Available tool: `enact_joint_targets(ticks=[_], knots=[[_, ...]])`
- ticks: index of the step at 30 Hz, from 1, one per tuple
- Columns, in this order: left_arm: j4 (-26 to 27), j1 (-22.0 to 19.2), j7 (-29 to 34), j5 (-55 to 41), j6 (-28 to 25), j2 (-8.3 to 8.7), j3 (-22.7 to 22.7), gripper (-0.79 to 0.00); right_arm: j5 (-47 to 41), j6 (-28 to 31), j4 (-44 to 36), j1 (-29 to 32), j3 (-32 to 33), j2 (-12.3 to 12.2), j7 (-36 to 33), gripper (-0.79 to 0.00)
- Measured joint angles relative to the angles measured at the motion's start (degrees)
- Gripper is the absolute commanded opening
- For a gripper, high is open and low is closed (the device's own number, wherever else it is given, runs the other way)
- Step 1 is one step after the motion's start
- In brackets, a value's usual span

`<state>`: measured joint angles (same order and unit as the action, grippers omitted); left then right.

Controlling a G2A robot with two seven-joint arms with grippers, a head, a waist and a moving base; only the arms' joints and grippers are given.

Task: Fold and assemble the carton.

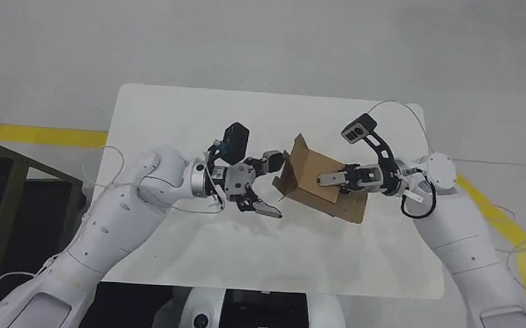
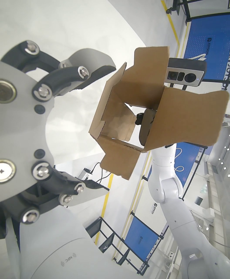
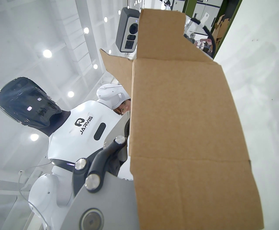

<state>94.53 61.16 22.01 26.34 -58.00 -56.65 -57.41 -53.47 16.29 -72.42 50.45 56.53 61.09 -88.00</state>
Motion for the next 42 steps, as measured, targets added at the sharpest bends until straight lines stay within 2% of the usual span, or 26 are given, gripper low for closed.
enact_joint_targets(ticks=[13, 24, 31, 42], knots=[[-1.0, -4.1, -12.1, 5.6, 0.0, 0.58, 7.2, 0.000, -0.3, 0.0, -0.3, 0.5, -0.6, 0.1, 0.0, -0.785], [-0.1, -5.4, -16.5, 6.9, 0.0, 2.37, 10.5, 0.000, -0.6, 0.0, 0.4, 0.1, -0.9, 0.4, 0.0, -0.785], [0.7, -6.0, -20.5, 8.3, 0.0, 3.35, 11.0, 0.000, -0.5, 0.0, 0.9, 0.1, -0.9, 0.6, 0.0, -0.785], [-0.5, -7.7, -22.9, 7.6, 0.0, 4.28, 14.7, 0.000, -0.7, 0.0, 0.9, 0.0, -1.2, 0.9, 0.0, -0.785]])
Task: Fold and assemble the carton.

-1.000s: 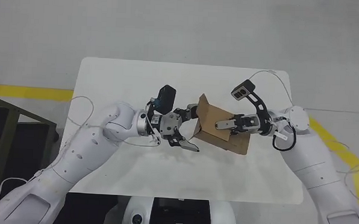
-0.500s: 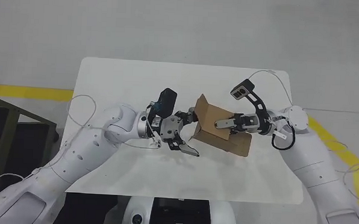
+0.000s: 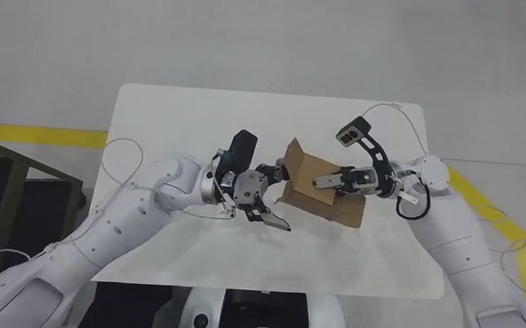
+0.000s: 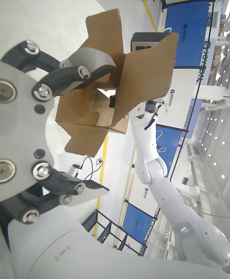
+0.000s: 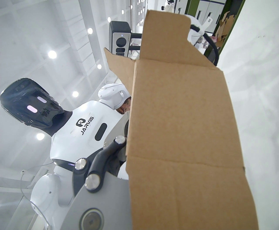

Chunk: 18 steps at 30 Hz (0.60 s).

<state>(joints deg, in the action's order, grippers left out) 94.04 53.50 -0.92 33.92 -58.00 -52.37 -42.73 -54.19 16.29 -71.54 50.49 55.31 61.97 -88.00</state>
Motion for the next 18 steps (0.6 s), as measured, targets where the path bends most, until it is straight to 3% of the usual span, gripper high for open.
enact_joint_targets(ticks=[5, 7, 11, 14, 18], knots=[[-0.7, -0.8, -1.4, -0.2, 0.0, 0.40, 1.0, 0.000, -0.1, 0.0, -0.1, 0.0, 0.0, 0.0, 0.0, -0.785], [-0.9, -1.0, -2.0, -0.1, 0.0, 0.55, 1.2, -0.132, -0.1, 0.0, -0.1, 0.0, -0.1, 0.0, 0.0, -0.785], [-1.2, -1.3, -3.0, 0.2, 0.0, 0.87, 1.5, -0.259, -0.2, 0.0, -0.3, 0.1, -0.1, 0.0, 0.0, -0.785], [-1.5, -1.4, -3.6, 0.2, 0.0, 1.12, 1.7, -0.400, -0.2, 0.0, -0.4, 0.1, -0.2, 0.0, 0.0, -0.785], [-1.8, -1.5, -4.3, 0.2, 0.0, 1.37, 2.0, -0.440, -0.4, 0.0, -0.5, 0.1, -0.2, 0.0, 0.0, -0.785]])
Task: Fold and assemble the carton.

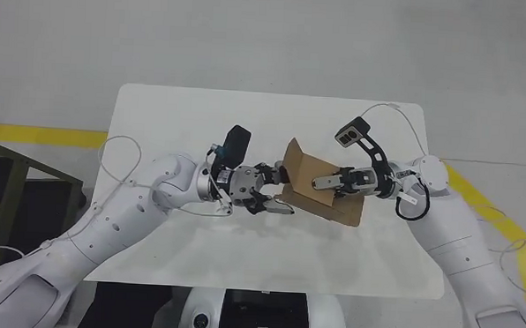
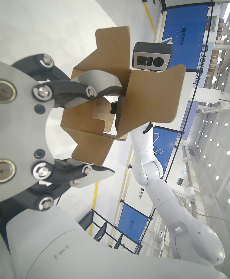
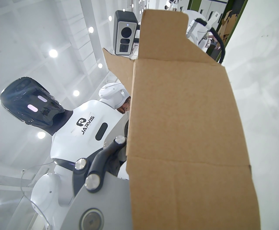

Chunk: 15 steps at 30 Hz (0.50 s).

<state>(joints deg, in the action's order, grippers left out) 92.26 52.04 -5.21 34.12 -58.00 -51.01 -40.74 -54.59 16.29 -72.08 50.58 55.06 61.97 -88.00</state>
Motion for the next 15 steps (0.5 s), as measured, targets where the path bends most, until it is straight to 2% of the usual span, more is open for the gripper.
enact_joint_targets(ticks=[5, 15], knots=[[-0.4, -0.1, -0.8, -0.3, 0.0, 0.22, 0.4, -0.453, 0.0, 0.0, -0.3, 0.0, 0.0, 0.0, 0.0, -0.785], [-1.4, 0.0, -2.9, -1.9, 0.0, 0.69, 0.6, -0.428, 0.1, 0.0, -0.9, 0.3, 0.0, -0.1, 0.0, -0.785]])
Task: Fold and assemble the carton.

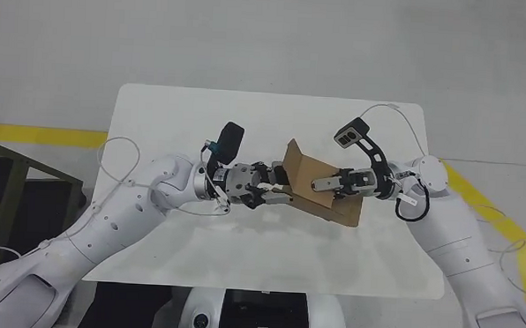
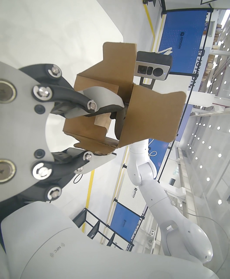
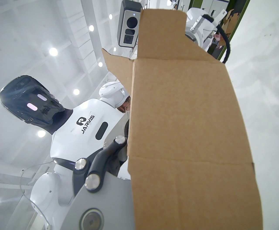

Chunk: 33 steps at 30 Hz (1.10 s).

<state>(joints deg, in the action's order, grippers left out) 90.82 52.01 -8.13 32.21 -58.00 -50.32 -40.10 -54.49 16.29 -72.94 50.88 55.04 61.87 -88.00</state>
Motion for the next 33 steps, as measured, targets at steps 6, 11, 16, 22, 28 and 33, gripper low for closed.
enact_joint_targets(ticks=[6, 11, 16, 22, 28, 33], knots=[[-1.0, 0.5, -0.4, -0.5, 0.0, 0.24, -0.5, -0.425, 0.3, 0.0, -0.3, 0.0, 0.0, -0.1, 0.0, -0.785], [-1.8, 0.7, 0.4, -1.3, 0.0, 0.19, -0.6, -0.431, 0.3, 0.0, -0.5, 0.1, 0.0, -0.1, 0.0, -0.785], [-3.2, 1.0, 1.4, -3.4, 0.0, -0.08, -1.2, -0.437, 0.3, 0.0, -0.6, 0.2, 0.1, -0.2, 0.0, -0.785], [-4.2, 1.0, 4.4, -5.9, 0.4, -0.63, -1.7, -0.474, 0.3, 0.0, -0.7, 0.2, 0.0, -0.2, 0.0, -0.785], [-3.0, 0.9, 7.1, -5.6, 0.9, -1.15, -2.5, -0.489, 0.2, 0.0, -0.8, 0.3, 0.0, -0.2, 0.0, -0.785], [-1.9, 1.4, 8.0, -4.6, 2.0, -1.42, -3.8, -0.511, 0.3, 0.0, -0.8, 0.3, 0.0, -0.2, 0.0, -0.785]])
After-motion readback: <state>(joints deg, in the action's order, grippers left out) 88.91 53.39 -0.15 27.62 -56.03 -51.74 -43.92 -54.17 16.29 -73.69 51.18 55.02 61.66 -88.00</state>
